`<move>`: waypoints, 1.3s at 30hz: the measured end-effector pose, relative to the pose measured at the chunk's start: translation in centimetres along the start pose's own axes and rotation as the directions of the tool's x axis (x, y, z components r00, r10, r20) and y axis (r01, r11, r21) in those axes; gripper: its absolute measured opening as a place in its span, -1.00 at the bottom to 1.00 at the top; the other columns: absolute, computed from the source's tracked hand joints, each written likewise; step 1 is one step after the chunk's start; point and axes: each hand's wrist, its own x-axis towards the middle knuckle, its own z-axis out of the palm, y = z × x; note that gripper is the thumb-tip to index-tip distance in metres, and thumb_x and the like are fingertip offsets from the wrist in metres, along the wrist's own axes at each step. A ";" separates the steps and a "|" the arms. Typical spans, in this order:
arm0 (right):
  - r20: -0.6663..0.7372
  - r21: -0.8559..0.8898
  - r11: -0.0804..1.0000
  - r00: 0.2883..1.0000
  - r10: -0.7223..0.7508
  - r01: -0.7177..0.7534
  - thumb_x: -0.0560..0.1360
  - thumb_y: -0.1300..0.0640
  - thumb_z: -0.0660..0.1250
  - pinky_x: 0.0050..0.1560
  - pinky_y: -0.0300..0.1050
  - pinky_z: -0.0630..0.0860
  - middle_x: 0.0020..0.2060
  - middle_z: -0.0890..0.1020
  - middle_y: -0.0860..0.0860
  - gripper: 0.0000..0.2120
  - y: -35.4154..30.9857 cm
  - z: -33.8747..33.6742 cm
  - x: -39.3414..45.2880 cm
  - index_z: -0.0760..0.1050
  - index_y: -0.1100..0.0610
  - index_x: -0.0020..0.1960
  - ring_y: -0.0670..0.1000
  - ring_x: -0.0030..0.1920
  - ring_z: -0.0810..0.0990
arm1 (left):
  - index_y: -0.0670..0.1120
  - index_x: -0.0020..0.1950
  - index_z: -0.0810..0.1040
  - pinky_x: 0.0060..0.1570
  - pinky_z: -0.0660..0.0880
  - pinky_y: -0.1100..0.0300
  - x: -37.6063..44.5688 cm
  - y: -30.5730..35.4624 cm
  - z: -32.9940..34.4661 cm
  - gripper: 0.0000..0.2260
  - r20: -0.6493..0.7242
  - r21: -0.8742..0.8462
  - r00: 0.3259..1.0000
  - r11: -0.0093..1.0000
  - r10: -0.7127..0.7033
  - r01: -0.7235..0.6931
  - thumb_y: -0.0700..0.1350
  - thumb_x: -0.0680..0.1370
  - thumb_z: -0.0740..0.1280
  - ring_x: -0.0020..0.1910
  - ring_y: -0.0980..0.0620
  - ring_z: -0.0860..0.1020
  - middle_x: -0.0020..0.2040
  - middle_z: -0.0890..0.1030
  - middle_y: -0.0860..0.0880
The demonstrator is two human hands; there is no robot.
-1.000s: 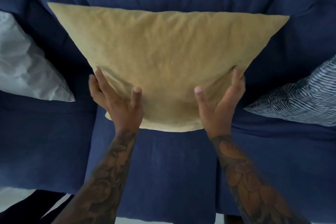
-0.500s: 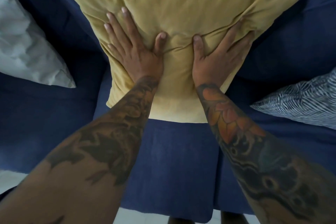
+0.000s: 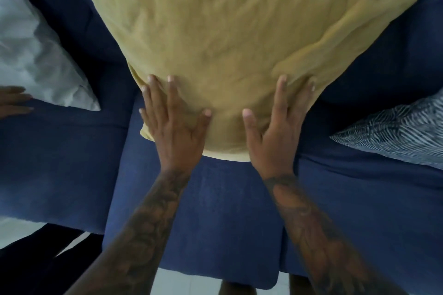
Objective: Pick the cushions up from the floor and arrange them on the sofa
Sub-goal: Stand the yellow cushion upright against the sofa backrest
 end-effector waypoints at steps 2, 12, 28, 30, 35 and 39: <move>-0.004 -0.020 1.000 1.000 0.017 -0.017 0.66 -0.16 0.39 0.68 0.20 0.01 0.69 -0.05 0.38 -0.20 -0.1 1.3 1.3 0.14 0.16 0.72 0.37 0.71 -0.07 | -0.01 0.74 0.03 0.59 -0.08 -0.34 0.9 0.3 1.6 -0.22 -0.004 -0.016 1.000 0.999 -0.031 0.031 0.32 0.66 0.26 0.70 -0.17 -0.10 0.73 -0.04 -0.16; -0.104 -0.116 0.990 0.992 0.066 -0.078 0.68 -0.26 0.29 0.65 0.27 0.15 0.69 0.08 0.32 -0.26 0.6 4.9 5.6 0.21 0.09 0.71 0.35 0.70 0.07 | -0.03 0.73 0.10 0.56 0.02 -0.38 5.2 0.4 5.4 -0.22 -0.048 0.063 0.997 0.996 -0.064 0.067 0.36 0.65 0.23 0.69 -0.22 -0.01 0.72 0.05 -0.18; 0.167 -0.087 0.996 0.986 0.010 0.004 0.70 -0.01 0.33 0.66 0.31 0.12 0.72 -0.12 0.28 -0.25 3.3 2.6 -5.8 -0.01 -0.01 0.75 0.29 0.73 -0.12 | 0.06 0.74 -0.07 0.63 -0.07 -0.16 -4.9 -3.4 2.1 -0.16 0.109 0.008 0.991 0.997 -0.076 0.075 0.35 0.63 0.28 0.70 -0.11 -0.17 0.73 -0.12 -0.14; 0.157 -0.124 0.992 0.987 0.034 -0.015 0.70 0.00 0.32 0.66 0.30 0.14 0.72 -0.09 0.28 -0.26 3.2 4.0 -3.8 0.00 -0.03 0.75 0.30 0.72 -0.10 | 0.03 0.74 -0.05 0.61 0.01 -0.24 -3.4 -2.8 3.7 -0.17 0.090 0.013 0.992 0.996 -0.090 0.089 0.33 0.65 0.29 0.70 -0.16 -0.13 0.73 -0.10 -0.18; 0.152 -0.251 0.964 0.980 0.125 -0.084 0.68 0.01 0.29 0.69 0.23 0.02 0.73 -0.04 0.24 -0.25 3.5 6.5 0.4 -0.01 -0.06 0.76 0.26 0.72 -0.06 | 0.03 0.74 -0.04 0.58 -0.06 -0.33 0.8 -1.5 7.3 -0.21 0.113 0.126 0.974 0.975 -0.197 0.183 0.39 0.65 0.14 0.70 -0.17 -0.13 0.73 -0.09 -0.15; 0.208 -0.297 0.949 0.962 0.174 -0.108 0.70 0.00 0.25 0.70 0.14 -0.09 0.73 -0.06 0.22 -0.27 3.2 7.3 1.8 -0.03 -0.06 0.76 0.23 0.73 -0.10 | 0.01 0.75 -0.02 0.58 -0.08 -0.34 2.5 -1.7 8.1 -0.20 0.184 0.193 0.948 0.956 -0.258 0.223 0.40 0.64 0.10 0.70 -0.18 -0.16 0.73 -0.11 -0.15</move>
